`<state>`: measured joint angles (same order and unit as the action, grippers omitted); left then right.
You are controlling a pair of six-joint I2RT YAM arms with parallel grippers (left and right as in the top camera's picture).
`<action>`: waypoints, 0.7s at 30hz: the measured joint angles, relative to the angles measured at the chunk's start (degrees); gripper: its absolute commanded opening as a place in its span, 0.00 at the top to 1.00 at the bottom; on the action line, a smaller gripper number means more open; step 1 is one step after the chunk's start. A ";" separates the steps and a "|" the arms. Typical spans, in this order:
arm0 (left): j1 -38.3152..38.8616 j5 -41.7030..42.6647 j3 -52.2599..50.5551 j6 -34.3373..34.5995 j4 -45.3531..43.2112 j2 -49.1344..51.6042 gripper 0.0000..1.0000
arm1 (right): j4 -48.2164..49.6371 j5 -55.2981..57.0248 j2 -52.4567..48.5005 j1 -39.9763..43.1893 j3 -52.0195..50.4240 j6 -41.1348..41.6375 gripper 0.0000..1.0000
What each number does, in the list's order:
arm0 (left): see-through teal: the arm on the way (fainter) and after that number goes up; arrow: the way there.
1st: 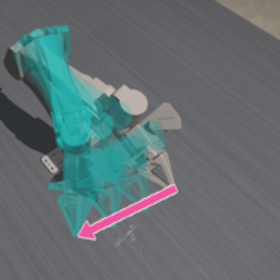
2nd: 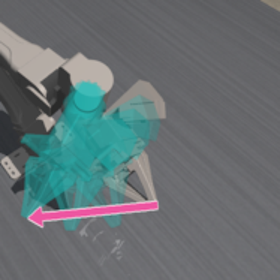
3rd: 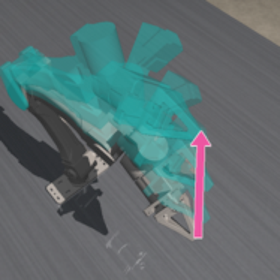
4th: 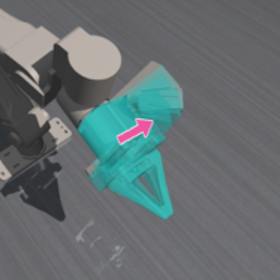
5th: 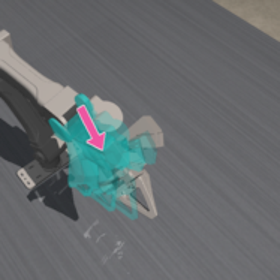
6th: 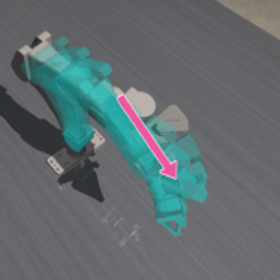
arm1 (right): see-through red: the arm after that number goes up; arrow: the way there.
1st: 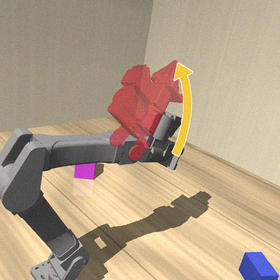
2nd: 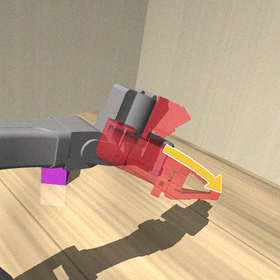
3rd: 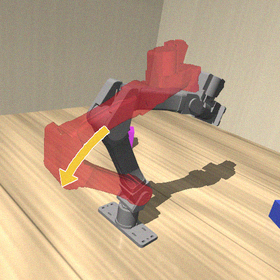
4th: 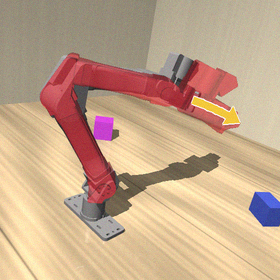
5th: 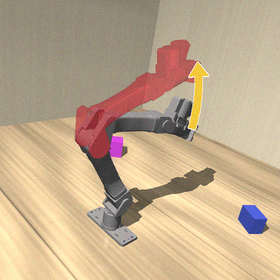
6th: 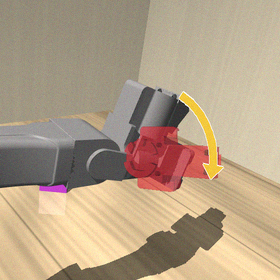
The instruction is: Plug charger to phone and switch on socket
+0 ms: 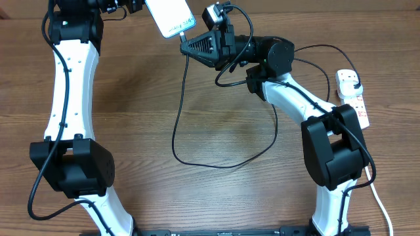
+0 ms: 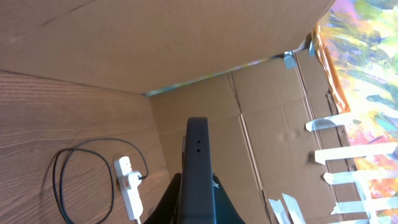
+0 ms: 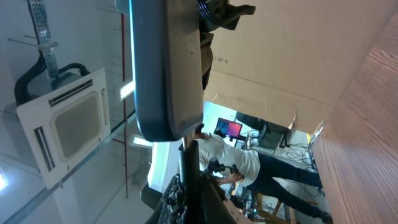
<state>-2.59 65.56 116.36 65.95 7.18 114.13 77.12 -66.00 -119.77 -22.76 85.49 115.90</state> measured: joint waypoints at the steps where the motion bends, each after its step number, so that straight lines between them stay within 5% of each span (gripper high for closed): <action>1: 0.00 0.00 0.00 0.00 0.02 -0.02 0.96 | 0.02 -0.02 0.00 0.00 0.00 -0.02 0.96; 21: 0.00 4.35 0.00 -2.56 -0.20 0.00 0.96 | -0.35 -2.08 0.00 -0.20 0.00 -0.02 0.96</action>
<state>-2.59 69.91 116.36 63.40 6.98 114.13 76.77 -68.07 -119.77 -22.96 85.49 115.87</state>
